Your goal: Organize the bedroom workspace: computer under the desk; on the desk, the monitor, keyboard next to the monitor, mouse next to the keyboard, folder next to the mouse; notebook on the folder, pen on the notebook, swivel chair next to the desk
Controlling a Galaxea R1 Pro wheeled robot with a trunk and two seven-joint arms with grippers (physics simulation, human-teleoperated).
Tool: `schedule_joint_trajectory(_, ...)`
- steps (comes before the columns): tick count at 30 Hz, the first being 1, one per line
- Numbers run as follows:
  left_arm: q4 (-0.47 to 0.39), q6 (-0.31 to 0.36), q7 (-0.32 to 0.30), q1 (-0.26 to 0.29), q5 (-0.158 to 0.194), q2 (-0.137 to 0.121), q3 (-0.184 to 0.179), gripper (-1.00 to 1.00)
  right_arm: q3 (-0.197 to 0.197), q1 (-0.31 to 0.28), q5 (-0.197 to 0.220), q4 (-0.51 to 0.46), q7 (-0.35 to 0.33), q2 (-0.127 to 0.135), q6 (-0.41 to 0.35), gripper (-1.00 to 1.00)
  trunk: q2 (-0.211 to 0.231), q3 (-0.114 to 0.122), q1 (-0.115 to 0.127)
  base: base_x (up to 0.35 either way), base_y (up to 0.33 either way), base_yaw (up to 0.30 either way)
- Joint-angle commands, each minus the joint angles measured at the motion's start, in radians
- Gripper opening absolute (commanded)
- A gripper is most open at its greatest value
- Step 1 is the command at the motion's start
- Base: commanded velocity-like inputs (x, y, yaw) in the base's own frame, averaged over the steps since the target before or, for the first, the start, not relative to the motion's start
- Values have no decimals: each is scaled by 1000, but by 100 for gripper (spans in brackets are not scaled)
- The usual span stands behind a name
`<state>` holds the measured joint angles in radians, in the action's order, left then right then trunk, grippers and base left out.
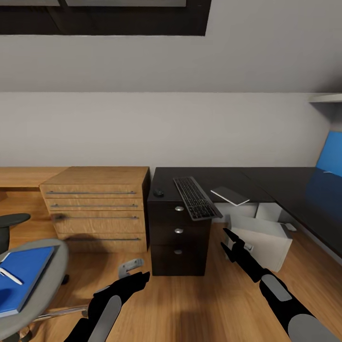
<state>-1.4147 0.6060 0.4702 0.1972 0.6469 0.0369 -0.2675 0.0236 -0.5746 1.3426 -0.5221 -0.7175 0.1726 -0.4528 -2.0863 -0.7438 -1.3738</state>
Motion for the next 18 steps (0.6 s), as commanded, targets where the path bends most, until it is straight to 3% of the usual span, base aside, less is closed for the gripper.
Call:
schedule_joint_trajectory(1,-1,1,10,1,11,0,-1,100,2,-1,10,1,0,0,-7,100,0,-1,0,21,0,0)
schedule_joint_trajectory(13,17,0,8,1,14,0,0,100,3,-1,10,1,0,0,-7,100,0,-1,0,134,0,0)
schedule_joint_trajectory(18,17,0,8,1,13,0,-1,100,4,-1,10,2,0,-1,-7,100,35,15,19,10,0,0)
